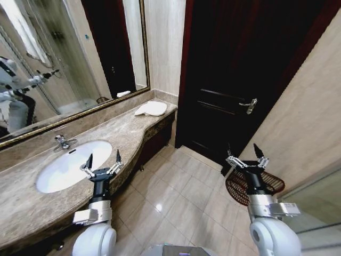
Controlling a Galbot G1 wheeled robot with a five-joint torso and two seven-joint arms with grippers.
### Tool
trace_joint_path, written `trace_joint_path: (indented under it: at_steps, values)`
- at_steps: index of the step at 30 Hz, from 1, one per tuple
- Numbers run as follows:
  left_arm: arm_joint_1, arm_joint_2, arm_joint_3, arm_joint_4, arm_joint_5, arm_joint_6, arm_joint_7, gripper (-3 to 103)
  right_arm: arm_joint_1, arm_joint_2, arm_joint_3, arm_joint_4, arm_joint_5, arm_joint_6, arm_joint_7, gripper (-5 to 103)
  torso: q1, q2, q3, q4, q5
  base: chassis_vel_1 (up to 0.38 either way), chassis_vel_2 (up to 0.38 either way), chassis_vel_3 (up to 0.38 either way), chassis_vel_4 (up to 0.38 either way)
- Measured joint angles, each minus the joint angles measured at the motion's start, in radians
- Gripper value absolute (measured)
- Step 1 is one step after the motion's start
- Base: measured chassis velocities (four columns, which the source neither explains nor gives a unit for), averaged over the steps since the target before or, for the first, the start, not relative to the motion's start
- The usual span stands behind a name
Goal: Discard the used towel into the hamper.
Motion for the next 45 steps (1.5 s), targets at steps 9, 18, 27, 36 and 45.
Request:
trace_joint_path:
  at_steps: [9, 18, 27, 36, 45]
  values:
    - [-0.007, 0.000, 0.000, 0.010, -0.018, -0.003, 0.007, 100, -0.004, 0.004, -0.002, 0.000, -0.001, 0.007, -0.004, 100, 0.001, 0.000, 0.000, 0.0001, -0.0001, -0.130, 0.133, 0.138, -0.136]
    - [-0.011, 0.000, -0.002, 0.023, -0.026, -0.011, 0.029, 100, -0.007, 0.008, -0.005, -0.004, -0.004, 0.016, -0.008, 100, 0.000, 0.000, 0.000, -0.0001, 0.0000, -0.141, 0.146, 0.149, -0.159]
    - [-0.014, 0.000, -0.001, 0.029, -0.034, -0.013, 0.036, 100, -0.009, 0.008, -0.005, -0.009, -0.003, 0.025, -0.009, 100, 0.001, 0.000, 0.000, -0.0001, -0.0006, -0.195, 0.179, 0.196, -0.187]
    - [-0.018, 0.000, 0.002, 0.037, -0.050, -0.011, 0.038, 100, -0.018, 0.021, -0.009, -0.008, -0.020, 0.046, 0.000, 100, 0.001, 0.000, 0.000, 0.0001, 0.0004, -0.196, 0.192, 0.209, -0.195]
    - [-0.028, 0.000, 0.005, 0.049, -0.061, -0.006, 0.042, 100, -0.019, 0.020, -0.004, -0.010, -0.021, 0.054, 0.002, 100, 0.000, 0.000, 0.000, 0.0000, 0.0001, -0.135, 0.135, 0.132, -0.135]
